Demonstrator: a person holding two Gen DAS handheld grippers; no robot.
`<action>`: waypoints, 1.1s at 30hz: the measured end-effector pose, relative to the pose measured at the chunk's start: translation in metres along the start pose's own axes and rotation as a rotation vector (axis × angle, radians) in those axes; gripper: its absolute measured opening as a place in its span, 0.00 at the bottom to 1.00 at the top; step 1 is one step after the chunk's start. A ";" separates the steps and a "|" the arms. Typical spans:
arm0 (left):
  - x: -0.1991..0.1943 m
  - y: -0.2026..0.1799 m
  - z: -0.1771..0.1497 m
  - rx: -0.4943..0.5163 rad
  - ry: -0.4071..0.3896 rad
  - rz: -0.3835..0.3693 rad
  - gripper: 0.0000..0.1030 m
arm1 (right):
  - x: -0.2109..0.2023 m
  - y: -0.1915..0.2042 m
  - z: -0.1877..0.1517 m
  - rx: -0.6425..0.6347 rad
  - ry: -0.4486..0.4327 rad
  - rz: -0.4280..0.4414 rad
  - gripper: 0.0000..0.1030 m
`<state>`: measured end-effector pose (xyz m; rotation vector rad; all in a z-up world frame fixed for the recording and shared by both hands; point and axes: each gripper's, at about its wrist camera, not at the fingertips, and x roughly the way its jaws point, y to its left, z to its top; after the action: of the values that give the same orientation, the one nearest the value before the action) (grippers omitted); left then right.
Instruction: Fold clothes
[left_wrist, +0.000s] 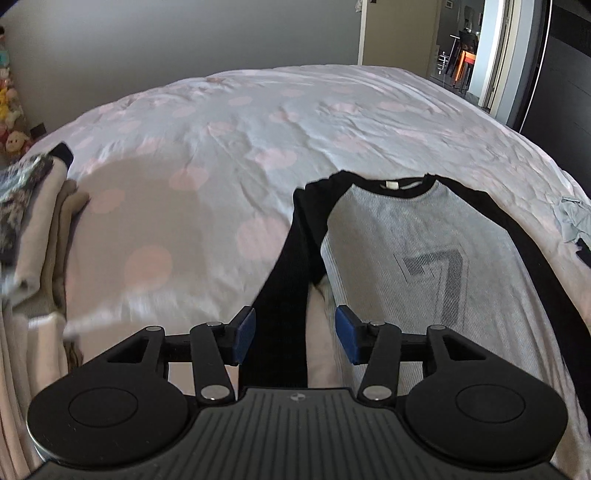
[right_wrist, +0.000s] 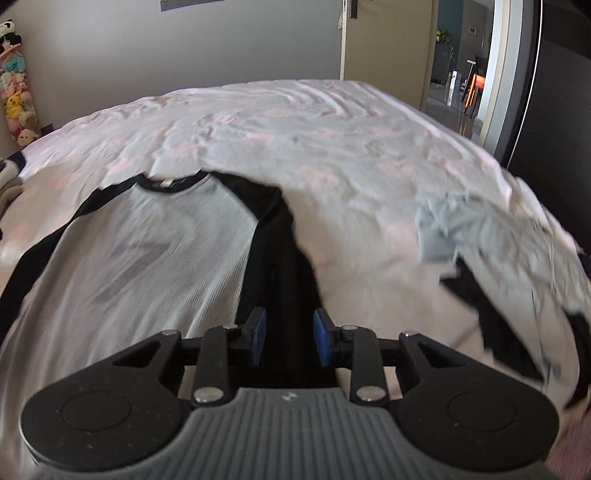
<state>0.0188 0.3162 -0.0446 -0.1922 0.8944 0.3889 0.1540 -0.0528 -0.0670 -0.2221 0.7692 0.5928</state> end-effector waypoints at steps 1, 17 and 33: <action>-0.006 -0.001 -0.010 -0.016 0.012 -0.004 0.44 | -0.008 0.004 -0.011 -0.001 0.007 0.009 0.31; -0.046 -0.039 -0.100 -0.095 0.017 -0.006 0.44 | -0.018 0.019 -0.102 0.078 0.132 -0.037 0.39; -0.006 -0.017 -0.130 -0.155 0.109 -0.029 0.44 | -0.038 -0.011 -0.083 0.256 0.078 -0.078 0.02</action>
<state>-0.0715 0.2571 -0.1201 -0.3716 0.9676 0.4245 0.0899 -0.1104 -0.0994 -0.0393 0.8995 0.4086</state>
